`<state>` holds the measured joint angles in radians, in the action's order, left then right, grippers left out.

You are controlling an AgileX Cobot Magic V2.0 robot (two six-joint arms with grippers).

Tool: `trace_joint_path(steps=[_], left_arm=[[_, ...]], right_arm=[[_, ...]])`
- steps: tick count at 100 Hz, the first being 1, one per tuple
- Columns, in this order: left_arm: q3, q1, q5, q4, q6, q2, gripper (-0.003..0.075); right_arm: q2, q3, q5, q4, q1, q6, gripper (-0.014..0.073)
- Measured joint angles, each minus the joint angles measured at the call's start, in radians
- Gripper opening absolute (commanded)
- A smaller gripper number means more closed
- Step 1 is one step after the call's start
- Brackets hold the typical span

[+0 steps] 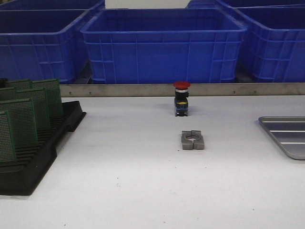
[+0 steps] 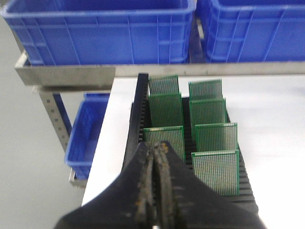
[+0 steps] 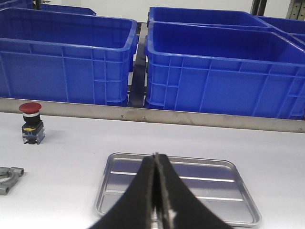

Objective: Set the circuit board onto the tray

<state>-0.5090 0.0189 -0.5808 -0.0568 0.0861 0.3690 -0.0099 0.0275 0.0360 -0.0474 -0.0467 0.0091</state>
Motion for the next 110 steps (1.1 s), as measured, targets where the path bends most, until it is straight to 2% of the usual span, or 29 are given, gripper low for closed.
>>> trace_joint_path(steps=[9, 14, 21, 33, 38, 43, 57, 73, 88, 100, 110], left_arm=[[-0.068, 0.000, -0.021, 0.000, 0.000, 0.108, -0.0015], [-0.107, 0.000, -0.035, 0.000, 0.000, 0.165, 0.0011], [-0.161, 0.000, -0.061, 0.000, 0.000, 0.246, 0.0095], [-0.246, 0.000, -0.099, 0.011, -0.050, 0.380, 0.0304], [-0.284, 0.000, -0.121, 0.027, -0.094, 0.432, 0.0360], [-0.319, 0.000, -0.145, 0.051, -0.150, 0.484, 0.0384], [-0.413, 0.000, -0.242, 0.125, -0.380, 0.640, 0.0370], [-0.490, 0.000, -0.384, 0.250, -0.828, 0.803, 0.0365], [-0.512, 0.000, -0.422, 0.376, -1.201, 0.917, 0.0330], [-0.512, 0.000, -0.426, 0.430, -1.406, 0.988, 0.0295], [-0.512, 0.000, -0.426, 0.437, -1.513, 1.028, 0.0281]], right_arm=[[0.000, 0.000, 0.000, 0.000, 0.000, 0.000, -0.0060], [0.000, 0.000, 0.000, 0.000, 0.000, 0.000, -0.0060], [0.000, 0.000, 0.000, 0.000, 0.000, 0.000, -0.0060], [0.000, 0.000, 0.000, 0.000, 0.000, 0.000, -0.0060], [0.000, 0.000, 0.000, 0.000, 0.000, 0.000, -0.0060], [0.000, 0.000, 0.000, 0.000, 0.000, 0.000, -0.0060], [0.000, 0.000, 0.000, 0.000, 0.000, 0.000, -0.0060], [0.000, 0.000, 0.000, 0.000, 0.000, 0.002, -0.0060], [0.000, 0.000, 0.000, 0.000, 0.000, 0.002, -0.0060], [0.000, 0.000, 0.000, 0.000, 0.000, 0.002, -0.0060], [0.000, 0.000, 0.000, 0.000, 0.000, 0.002, -0.0060]])
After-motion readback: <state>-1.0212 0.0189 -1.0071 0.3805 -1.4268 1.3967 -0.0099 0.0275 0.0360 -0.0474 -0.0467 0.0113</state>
